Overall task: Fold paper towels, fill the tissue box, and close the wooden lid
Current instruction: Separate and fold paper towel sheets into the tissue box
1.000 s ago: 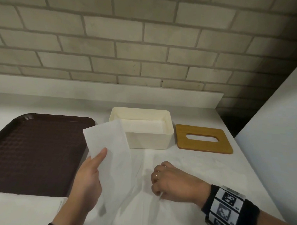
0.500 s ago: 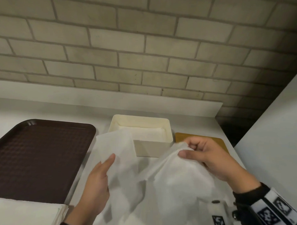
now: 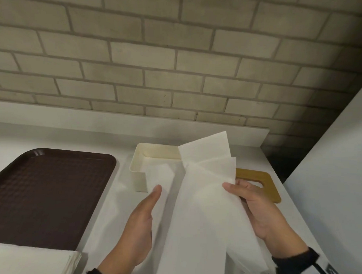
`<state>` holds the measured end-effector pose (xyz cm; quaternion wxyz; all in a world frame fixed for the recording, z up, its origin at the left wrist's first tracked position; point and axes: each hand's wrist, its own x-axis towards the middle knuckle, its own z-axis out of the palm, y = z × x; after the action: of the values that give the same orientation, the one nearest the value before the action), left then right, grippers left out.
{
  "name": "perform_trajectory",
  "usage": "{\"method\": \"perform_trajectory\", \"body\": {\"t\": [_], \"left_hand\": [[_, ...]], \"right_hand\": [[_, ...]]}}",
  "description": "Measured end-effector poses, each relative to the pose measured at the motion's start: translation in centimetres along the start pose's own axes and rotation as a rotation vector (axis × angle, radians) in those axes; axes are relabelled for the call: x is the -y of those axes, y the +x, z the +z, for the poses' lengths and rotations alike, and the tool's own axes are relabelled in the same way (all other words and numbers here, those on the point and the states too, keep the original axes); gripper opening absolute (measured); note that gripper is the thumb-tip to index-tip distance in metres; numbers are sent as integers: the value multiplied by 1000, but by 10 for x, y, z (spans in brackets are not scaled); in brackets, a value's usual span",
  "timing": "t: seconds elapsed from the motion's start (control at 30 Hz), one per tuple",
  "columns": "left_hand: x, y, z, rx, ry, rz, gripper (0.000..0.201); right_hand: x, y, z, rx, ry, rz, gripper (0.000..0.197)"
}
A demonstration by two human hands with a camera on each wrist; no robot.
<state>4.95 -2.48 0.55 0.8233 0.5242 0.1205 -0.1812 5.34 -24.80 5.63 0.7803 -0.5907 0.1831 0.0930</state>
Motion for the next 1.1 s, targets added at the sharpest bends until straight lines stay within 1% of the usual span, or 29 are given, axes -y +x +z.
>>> {"method": "perform_trajectory", "body": {"t": [0.03, 0.1, 0.17, 0.2, 0.27, 0.37, 0.4, 0.47, 0.53, 0.57, 0.63, 0.67, 0.73, 0.8, 0.87, 0.93, 1.0, 1.03, 1.1], "left_hand": [[1, 0, 0, 80, 12, -5, 70], [-1, -6, 6, 206, 76, 32, 44], [1, -11, 15, 223, 186, 98, 26], [4, -11, 17, 217, 220, 112, 23], [7, -12, 18, 224, 225, 108, 24], [5, -13, 12, 199, 145, 101, 26], [3, -13, 7, 167, 100, 102, 28], [0, -8, -4, 71, -7, 112, 27], [-3, -4, -12, -28, -93, 114, 24], [-5, -3, -13, -52, -120, 107, 24], [-6, 0, -8, -66, -143, 98, 28], [-7, 1, -2, -67, -148, 100, 30], [-8, 0, 15, -66, -165, 110, 29], [-10, -4, 33, -47, -179, 129, 29], [-13, -7, 43, -7, -186, 146, 30], [-14, -10, 47, 40, -220, 137, 37], [-15, -12, 47, 109, -205, 138, 45], [-14, -13, 46, 134, -160, 151, 44], [-9, -11, 44, 107, -60, 184, 37]], "right_hand": [[1, 0, 1, -27, -23, -26, 32], [3, 1, 1, -64, -59, -64, 28], [3, 1, 3, -72, -84, -88, 25], [2, 2, 3, -77, -91, -97, 25], [3, 0, 3, -86, -93, -105, 28], [8, -1, -4, -112, -64, -130, 41], [12, -2, -7, -128, -45, -148, 44], [24, -8, -13, -143, 15, -211, 43], [37, -20, -16, -81, 92, -267, 43], [43, -28, -16, -26, 140, -288, 44], [49, -38, -10, 68, 215, -314, 33], [47, -40, -4, 78, 225, -309, 27], [33, -38, 14, 62, 129, -268, 24], [9, -26, 28, -13, -21, -233, 27], [-15, -14, 35, -87, -168, -208, 21], [-30, -8, 39, -152, -255, -231, 17], [-36, -6, 43, -206, -335, -282, 20], [-37, -7, 45, -206, -383, -305, 22], [-37, -9, 49, -163, -455, -333, 22]]}}
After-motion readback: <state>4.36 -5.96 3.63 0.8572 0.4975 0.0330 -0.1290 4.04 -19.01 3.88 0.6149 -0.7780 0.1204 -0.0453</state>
